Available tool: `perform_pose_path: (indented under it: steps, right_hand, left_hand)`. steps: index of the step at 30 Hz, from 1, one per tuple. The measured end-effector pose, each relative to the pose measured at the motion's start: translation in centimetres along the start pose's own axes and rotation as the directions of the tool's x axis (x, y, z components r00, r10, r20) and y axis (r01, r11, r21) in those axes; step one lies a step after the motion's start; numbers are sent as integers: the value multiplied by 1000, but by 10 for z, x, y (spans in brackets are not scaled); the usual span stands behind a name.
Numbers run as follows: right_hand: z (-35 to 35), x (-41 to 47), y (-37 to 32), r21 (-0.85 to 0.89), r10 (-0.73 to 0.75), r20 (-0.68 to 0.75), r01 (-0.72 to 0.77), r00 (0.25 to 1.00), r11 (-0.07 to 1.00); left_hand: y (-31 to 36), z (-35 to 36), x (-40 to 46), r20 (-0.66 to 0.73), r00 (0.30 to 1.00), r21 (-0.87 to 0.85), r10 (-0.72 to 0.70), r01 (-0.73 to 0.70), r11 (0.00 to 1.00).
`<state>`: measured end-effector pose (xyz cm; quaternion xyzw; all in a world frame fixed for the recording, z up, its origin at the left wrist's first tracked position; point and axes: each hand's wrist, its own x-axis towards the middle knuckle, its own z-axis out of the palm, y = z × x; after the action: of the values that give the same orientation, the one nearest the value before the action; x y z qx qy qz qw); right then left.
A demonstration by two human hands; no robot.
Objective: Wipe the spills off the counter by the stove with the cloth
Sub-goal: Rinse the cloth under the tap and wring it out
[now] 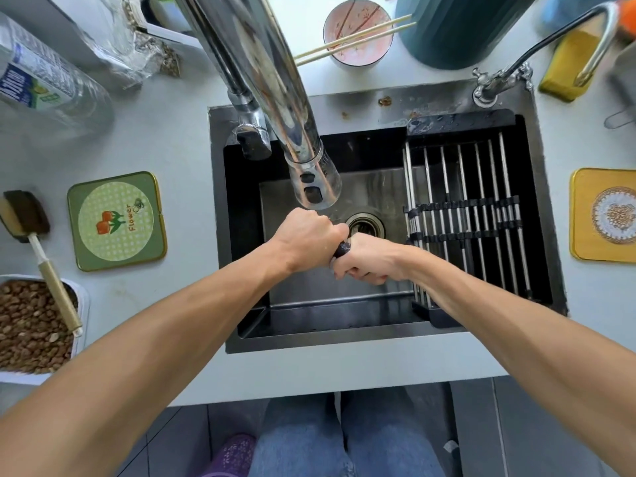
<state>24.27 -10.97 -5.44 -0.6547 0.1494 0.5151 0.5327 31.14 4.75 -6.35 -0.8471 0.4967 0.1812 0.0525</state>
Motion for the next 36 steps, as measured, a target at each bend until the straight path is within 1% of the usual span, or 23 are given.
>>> perform_pose_path:
  steps: [3,5,9,11,13,15,16,17,18,19,20,22,23,24,25,26,27,30,32,33,34,35,36]
  right_hand:
    - [-3,2,0,40,-6,49,4,999,999]
    - [-6,3,1,9,1,40,-1,999,1000]
    - [-8,8,3,-208,-24,-72,9,997,978]
    - [-7,11,4,-338,-26,-110,-13,994,941]
    - [-5,13,7,-456,-36,-191,-57,981,888]
    - [-2,14,9,-546,-76,-285,-97,955,832]
    - [-1,13,10,-577,-117,-329,-101,937,811]
    - [1,11,11,-600,-177,-361,-83,915,796]
    - [1,7,13,-618,-251,-379,-42,891,785]
    - [1,4,16,-635,-340,-384,21,859,772]
    - [1,-1,20,-650,-431,-386,91,816,755]
    - [5,-9,30,-698,-597,-383,203,705,687]
    - [7,-13,34,-739,-672,-364,239,644,630]
    - [9,-15,39,-786,-737,-334,259,587,562]
    - [10,-16,43,-832,-791,-291,267,538,487]
    - [11,-16,45,-870,-832,-249,264,496,418]
    - [11,-15,45,-897,-867,-218,257,449,359]
    - [10,-11,37,-934,-947,-168,264,273,242]
    - [5,-13,30,-942,-974,-127,284,187,178]
    - [1,-14,27,-944,-978,-99,293,183,150]
    - [-4,-16,24,-947,-978,-66,297,197,124]
    - [-9,-18,20,-953,-973,-30,287,230,97]
    - [-14,-21,15,-963,-960,5,260,279,71]
  left_hand:
    - [-2,1,2,1,1000,-14,19,-19,1000]
    - [0,1,2,15,1000,-14,0,0,1000]
    - [7,5,1,37,997,-21,-65,66,998]
    - [11,9,-2,48,996,-29,-79,80,996]
    - [16,12,-5,54,992,-47,-114,116,992]
    - [22,14,-8,95,974,-135,-207,219,966]
    - [22,13,-9,146,952,-211,-270,297,931]
    - [20,10,-10,233,918,-309,-322,384,870]
    - [17,9,-12,347,874,-432,-340,471,769]
    - [13,9,-13,464,826,-554,-320,553,622]
    - [10,9,-16,569,778,-641,-264,622,450]
    - [6,8,-23,707,701,-692,-87,712,115]
    - [6,5,-26,735,678,-677,15,735,-23]
    - [7,3,-29,739,662,-648,121,749,-137]
    - [9,0,-32,725,653,-614,222,757,-224]
    - [11,-1,-34,697,647,-582,308,762,-285]
    - [15,-3,-36,666,645,-561,375,764,-319]
    - [27,-10,-40,545,634,-541,548,766,-347]
    - [32,-15,-45,441,643,-522,627,751,-403]
    - [32,-17,-48,395,656,-507,643,740,-443]
    - [31,-19,-51,365,673,-495,643,726,-478]
    - [28,-21,-52,356,692,-501,628,709,-497]
    - [25,-22,-53,365,708,-533,605,691,-488]
